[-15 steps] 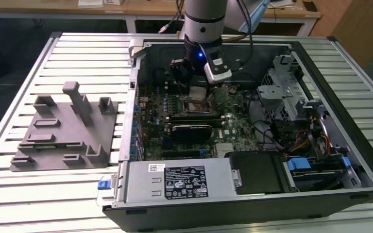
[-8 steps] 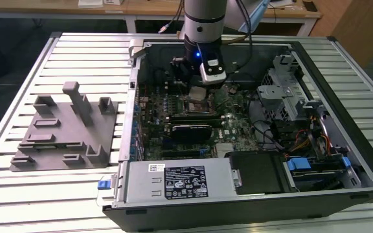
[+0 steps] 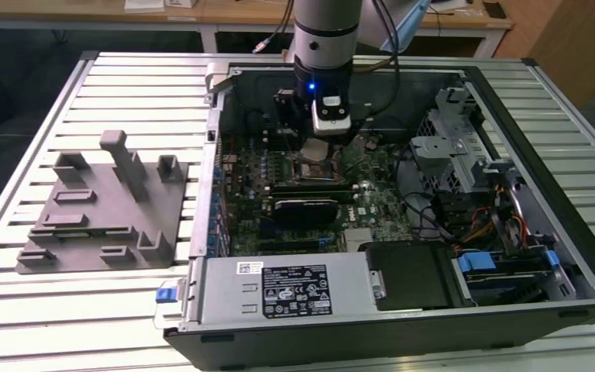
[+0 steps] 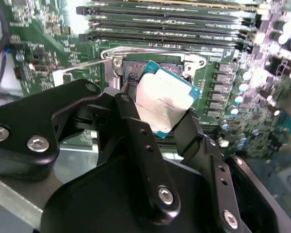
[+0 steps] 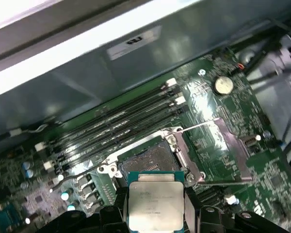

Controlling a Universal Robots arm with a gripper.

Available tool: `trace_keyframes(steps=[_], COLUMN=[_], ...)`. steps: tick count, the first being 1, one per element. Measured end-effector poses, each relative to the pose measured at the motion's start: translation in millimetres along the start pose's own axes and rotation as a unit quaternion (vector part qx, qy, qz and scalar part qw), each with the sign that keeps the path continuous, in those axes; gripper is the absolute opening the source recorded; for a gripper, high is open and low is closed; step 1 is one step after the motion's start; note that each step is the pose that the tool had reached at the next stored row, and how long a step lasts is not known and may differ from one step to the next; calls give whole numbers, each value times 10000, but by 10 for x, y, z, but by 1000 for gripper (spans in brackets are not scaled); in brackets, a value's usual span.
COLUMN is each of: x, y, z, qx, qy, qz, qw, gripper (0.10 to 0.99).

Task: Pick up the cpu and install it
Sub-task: 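Place the cpu into insertion slot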

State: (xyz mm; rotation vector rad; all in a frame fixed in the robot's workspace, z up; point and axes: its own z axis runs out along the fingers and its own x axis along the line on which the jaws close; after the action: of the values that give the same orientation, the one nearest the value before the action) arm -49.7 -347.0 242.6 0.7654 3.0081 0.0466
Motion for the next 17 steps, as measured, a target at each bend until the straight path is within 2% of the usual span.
trace_keyframes(steps=[4, 9, 14, 17], x=[0, 0, 0, 0], y=[0, 0, 0, 0], z=[2, 5, 9, 12], qx=[11, 24, 37, 45], qy=[-14, -31, -49, -59], qz=[367, 815, 1270, 1540], qw=[9993, 9967, 9919, 9880], gripper=[541, 541, 541, 541])
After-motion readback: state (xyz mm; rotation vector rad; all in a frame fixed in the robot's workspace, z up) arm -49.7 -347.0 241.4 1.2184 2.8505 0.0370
